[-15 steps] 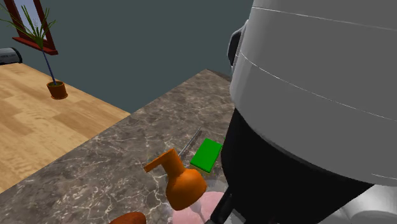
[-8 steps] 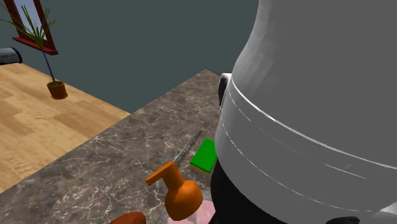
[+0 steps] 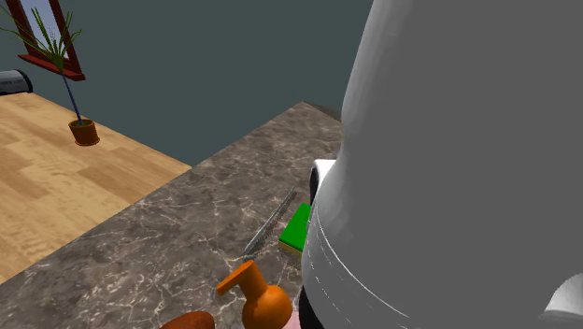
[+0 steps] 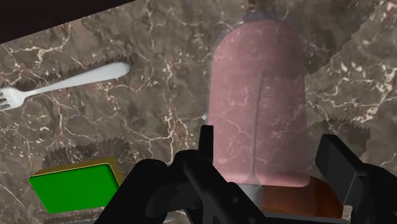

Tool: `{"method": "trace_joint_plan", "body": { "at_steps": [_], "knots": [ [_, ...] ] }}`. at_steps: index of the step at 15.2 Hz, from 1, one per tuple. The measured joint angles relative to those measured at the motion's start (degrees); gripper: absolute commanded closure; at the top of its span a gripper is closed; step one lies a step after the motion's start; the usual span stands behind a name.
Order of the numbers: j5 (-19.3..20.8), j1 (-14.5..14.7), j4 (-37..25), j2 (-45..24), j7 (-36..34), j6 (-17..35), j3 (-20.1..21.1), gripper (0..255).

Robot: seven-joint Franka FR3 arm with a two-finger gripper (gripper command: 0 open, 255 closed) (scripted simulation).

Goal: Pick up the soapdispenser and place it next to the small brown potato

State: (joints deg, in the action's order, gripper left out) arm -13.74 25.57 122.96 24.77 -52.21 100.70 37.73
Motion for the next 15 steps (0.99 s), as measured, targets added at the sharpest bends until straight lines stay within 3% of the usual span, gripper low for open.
{"method": "trace_joint_plan", "body": {
  "at_steps": [7, 13, 14, 15],
  "knots": [
    [-0.3, 0.1, 4.3, -0.5, -0.1, 5.8, 1.1, 255],
    [-0.3, 0.2, 4.6, -0.7, -0.3, 6.4, 1.3, 255],
    [-0.3, 0.3, 4.7, -0.6, -0.3, 6.3, 1.2, 0],
    [-0.4, 0.4, 5.1, -0.5, -0.2, 6.1, 1.2, 0]
  ]
}}
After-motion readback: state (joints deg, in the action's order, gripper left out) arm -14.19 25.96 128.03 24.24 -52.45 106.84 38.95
